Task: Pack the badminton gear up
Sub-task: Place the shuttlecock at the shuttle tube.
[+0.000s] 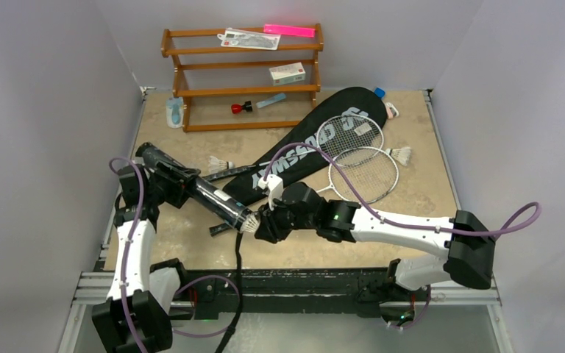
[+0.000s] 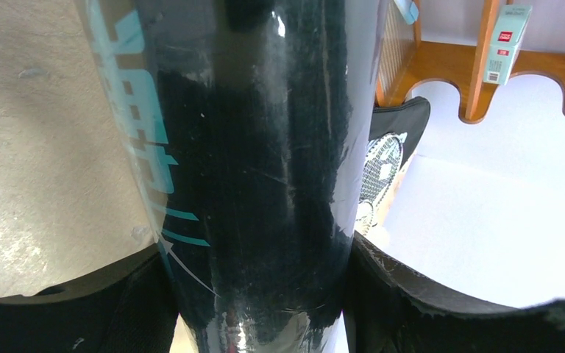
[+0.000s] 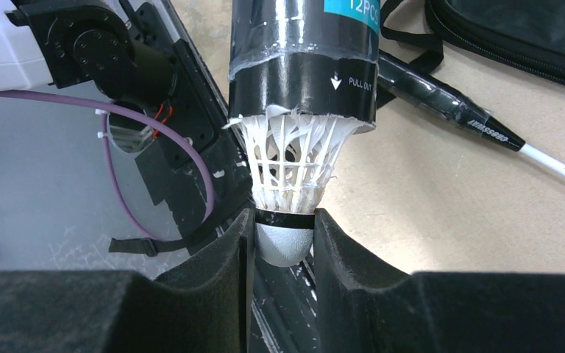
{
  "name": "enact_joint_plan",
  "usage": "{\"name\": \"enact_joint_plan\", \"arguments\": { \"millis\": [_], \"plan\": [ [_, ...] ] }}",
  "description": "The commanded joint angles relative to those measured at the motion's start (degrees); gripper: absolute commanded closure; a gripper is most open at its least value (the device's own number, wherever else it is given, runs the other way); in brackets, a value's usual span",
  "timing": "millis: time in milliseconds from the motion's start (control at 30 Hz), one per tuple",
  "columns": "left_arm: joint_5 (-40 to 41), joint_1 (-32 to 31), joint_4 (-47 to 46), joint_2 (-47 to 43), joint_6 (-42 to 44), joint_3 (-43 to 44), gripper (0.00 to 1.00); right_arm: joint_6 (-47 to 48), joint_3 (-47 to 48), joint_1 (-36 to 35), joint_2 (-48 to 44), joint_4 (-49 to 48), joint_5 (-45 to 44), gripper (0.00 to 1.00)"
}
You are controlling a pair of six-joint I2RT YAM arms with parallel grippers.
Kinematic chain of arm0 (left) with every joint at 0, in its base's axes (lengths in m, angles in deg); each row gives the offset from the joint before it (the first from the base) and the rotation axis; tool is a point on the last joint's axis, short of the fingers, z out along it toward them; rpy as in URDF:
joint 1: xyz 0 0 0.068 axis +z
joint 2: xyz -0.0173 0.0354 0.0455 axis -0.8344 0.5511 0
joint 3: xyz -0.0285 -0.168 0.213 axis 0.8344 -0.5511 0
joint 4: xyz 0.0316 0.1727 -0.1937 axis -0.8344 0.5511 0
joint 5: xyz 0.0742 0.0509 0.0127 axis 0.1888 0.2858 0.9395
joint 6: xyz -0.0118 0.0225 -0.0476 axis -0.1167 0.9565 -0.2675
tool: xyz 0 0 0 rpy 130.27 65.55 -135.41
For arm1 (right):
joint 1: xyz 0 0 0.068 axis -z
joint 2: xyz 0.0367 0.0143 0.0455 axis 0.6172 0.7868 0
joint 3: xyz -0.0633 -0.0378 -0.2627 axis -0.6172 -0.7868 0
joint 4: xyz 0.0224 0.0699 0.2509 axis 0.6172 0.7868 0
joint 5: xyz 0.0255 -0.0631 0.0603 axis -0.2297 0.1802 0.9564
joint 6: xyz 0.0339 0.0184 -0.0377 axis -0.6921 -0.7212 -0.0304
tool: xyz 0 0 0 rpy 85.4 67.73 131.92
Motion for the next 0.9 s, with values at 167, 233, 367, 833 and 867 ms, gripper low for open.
{"name": "enact_joint_plan", "arguments": {
  "millis": [167, 233, 367, 833, 867],
  "plan": [
    [-6.65, 0.30, -1.96, 4.30, -2.93, 0.07, 0.44, -1.04, 1.53, 0.61, 2.13, -4.49, 2.81, 0.76],
    [-8.27, 0.30, -2.43, 6.16, -3.22, 0.51, 0.45, -1.42, 0.52, 0.65, 1.88, -5.71, 2.82, 0.76],
    [-8.25, 0.28, -3.13, 6.25, -3.51, 0.14, 0.45, -1.57, 0.00, 0.69, 1.56, -6.20, 1.58, 0.76],
    [-7.17, 0.28, -2.89, 4.58, -2.45, -1.63, 0.46, -1.69, 2.31, 2.10, 1.76, -7.21, -2.53, 0.74],
    [-7.52, 0.28, -3.21, 4.63, -2.81, -2.08, 0.46, -1.99, 2.06, 2.18, 1.72, -7.80, -3.19, 0.74]
  ]
}}
